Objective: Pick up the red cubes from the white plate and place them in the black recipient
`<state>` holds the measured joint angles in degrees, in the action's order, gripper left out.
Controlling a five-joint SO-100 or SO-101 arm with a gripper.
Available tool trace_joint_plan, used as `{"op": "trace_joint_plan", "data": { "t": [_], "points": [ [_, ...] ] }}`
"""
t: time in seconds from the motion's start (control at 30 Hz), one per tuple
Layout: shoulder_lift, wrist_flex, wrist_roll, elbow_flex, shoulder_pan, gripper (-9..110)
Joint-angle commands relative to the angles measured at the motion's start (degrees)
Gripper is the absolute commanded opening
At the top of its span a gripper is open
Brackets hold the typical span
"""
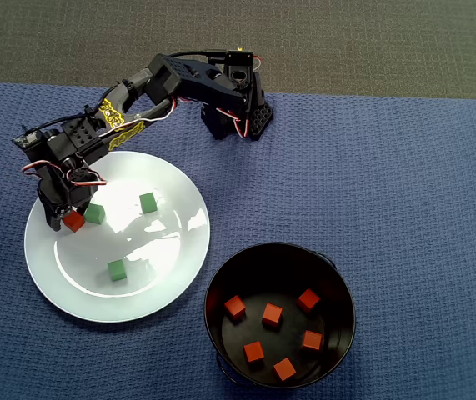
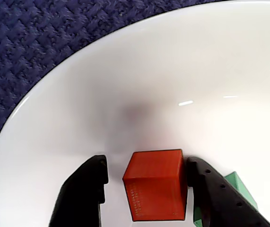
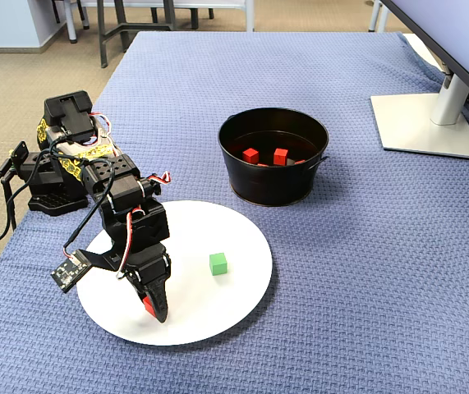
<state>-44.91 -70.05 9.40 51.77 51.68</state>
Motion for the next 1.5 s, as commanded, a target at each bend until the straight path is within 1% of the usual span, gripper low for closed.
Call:
{"op": "trace_joint_plan", "data": {
  "t": [0.0,0.43,0.57,0.87,1.03,1.17,1.33,1.47],
  "points": [
    [-4.0,2.1,1.1,1.2,-1.9,10],
    [-8.0,5.8,1.5,7.0,-2.5,10],
    [-8.4,6.0,1.5,7.3,-2.5,8],
    [-9.3,6.3,1.6,7.6,-3.2,0],
    [-9.7,5.8,1.8,7.8,-3.1,0],
    [-12.3,1.5,1.4,4.5,-1.8,0],
    [-15.6,-9.4,-1.9,-9.8,-4.1,0],
    [-20.6,-9.2,-2.7,-12.6,-9.8,0]
  ]
}}
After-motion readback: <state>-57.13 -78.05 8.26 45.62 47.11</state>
